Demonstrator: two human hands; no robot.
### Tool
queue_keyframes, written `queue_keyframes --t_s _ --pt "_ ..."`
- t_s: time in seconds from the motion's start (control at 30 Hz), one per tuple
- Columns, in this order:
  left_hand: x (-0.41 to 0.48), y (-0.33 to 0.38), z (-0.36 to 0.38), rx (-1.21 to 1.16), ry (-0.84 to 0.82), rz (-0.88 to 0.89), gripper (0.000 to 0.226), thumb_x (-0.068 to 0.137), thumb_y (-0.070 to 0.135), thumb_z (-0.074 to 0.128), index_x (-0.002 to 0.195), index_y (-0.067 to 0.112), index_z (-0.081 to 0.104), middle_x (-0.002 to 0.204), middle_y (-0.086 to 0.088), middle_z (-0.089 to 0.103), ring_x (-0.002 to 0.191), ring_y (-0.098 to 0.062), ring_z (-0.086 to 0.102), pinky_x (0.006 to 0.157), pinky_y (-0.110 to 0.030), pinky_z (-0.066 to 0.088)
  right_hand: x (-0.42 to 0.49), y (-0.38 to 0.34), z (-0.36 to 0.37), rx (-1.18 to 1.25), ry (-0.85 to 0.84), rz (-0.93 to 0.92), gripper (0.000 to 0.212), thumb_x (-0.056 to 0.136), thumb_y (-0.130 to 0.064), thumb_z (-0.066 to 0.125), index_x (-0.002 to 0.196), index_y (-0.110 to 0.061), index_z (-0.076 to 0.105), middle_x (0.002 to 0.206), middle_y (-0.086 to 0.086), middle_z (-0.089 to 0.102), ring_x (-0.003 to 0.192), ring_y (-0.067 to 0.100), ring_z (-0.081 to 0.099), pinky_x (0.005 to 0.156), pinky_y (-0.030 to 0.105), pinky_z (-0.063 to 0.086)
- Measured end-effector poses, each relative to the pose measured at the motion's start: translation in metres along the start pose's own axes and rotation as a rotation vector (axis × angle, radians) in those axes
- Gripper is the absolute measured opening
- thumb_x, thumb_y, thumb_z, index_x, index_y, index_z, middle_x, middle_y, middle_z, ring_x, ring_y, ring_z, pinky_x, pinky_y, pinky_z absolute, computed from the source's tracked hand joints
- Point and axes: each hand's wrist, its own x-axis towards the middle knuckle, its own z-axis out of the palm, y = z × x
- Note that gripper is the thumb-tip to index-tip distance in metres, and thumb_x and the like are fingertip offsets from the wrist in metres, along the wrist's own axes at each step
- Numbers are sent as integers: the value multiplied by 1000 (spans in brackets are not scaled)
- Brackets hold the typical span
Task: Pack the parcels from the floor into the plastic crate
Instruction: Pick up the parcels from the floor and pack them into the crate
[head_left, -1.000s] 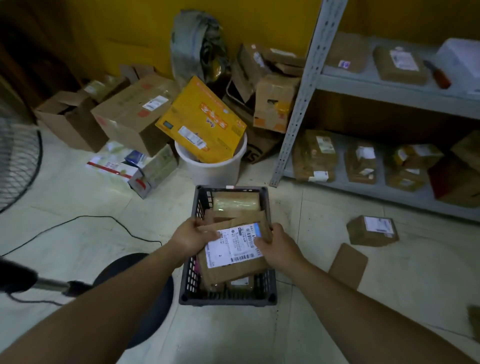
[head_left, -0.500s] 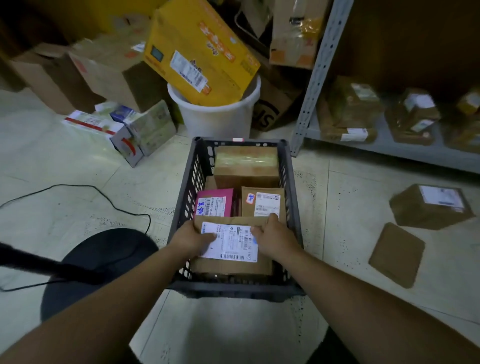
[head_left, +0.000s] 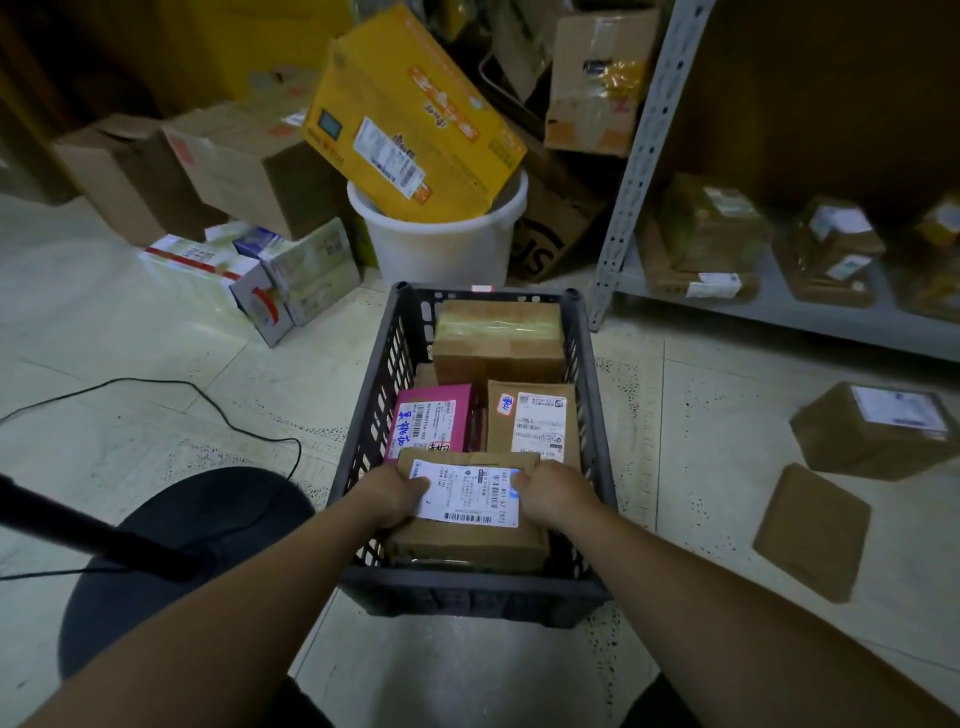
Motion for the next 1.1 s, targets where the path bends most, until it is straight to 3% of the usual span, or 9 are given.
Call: queue_keyframes --t_s 0.1,0.2,0.37,0.5,0.57,0.67,0.8,0.9,1.1 --pt "6 -2 1 -46 12 -17 41 98 30 44 128 4 51 123 -15 59 106 -26 57 87 -30 44 1 -3 1 8 43 -8 33 102 -37 41 113 -11 58 91 1 55 71 12 51 62 24 42" --pt "7 -4 -2 -103 68 7 41 95 29 50 128 5 51 122 -14 60 102 -26 59 83 -30 46 2 -4 -3 38 91 -28 34 101 -38 41 115 -10 56 100 5 61 72 13 50 62 25 41" --pt "4 -11 -11 -309 102 114 58 80 12 71 131 12 43 121 -10 61 102 -27 62 87 -42 54 2 0 -11 263 119 -6 47 92 -37 56 129 -12 42 123 8 60 100 22 60 83 34 52" --pt "0 -10 -17 -303 55 244 64 75 0 72 131 14 44 114 -10 65 94 -26 65 83 -43 56 -5 1 -15 251 72 -82 76 88 -48 61 148 -16 25 142 7 49 121 26 53 91 29 44" --pt "-1 -11 -20 -303 17 261 62 75 4 74 129 14 45 112 -10 66 92 -25 67 81 -43 57 -6 0 -15 225 44 -82 80 88 -54 59 149 -14 26 146 7 44 128 27 48 93 29 41" --pt "0 -13 -19 -303 29 242 62 83 28 69 135 16 38 118 -8 62 96 -22 64 79 -35 55 -5 1 -13 238 32 -69 78 86 -59 58 144 -13 33 141 7 49 122 25 52 90 30 45" --pt "2 -17 -16 -246 86 196 51 92 44 51 132 15 37 114 -9 60 95 -23 64 84 -39 54 -4 -1 -6 218 38 -49 78 85 -62 56 141 -12 34 139 7 50 121 26 52 90 32 47" --pt "4 -21 -12 -248 94 204 46 91 31 58 126 14 35 114 -9 58 89 -20 62 75 -33 55 -3 -2 0 202 38 -66 70 85 -52 63 137 -16 35 133 5 54 116 25 55 90 33 48" --pt "17 -38 -12 -144 -39 211 87 80 16 71 149 22 18 131 -8 51 108 -24 57 93 -35 50 1 0 12 143 -74 -59 76 76 -45 74 136 -18 36 128 5 53 110 22 54 83 28 46"
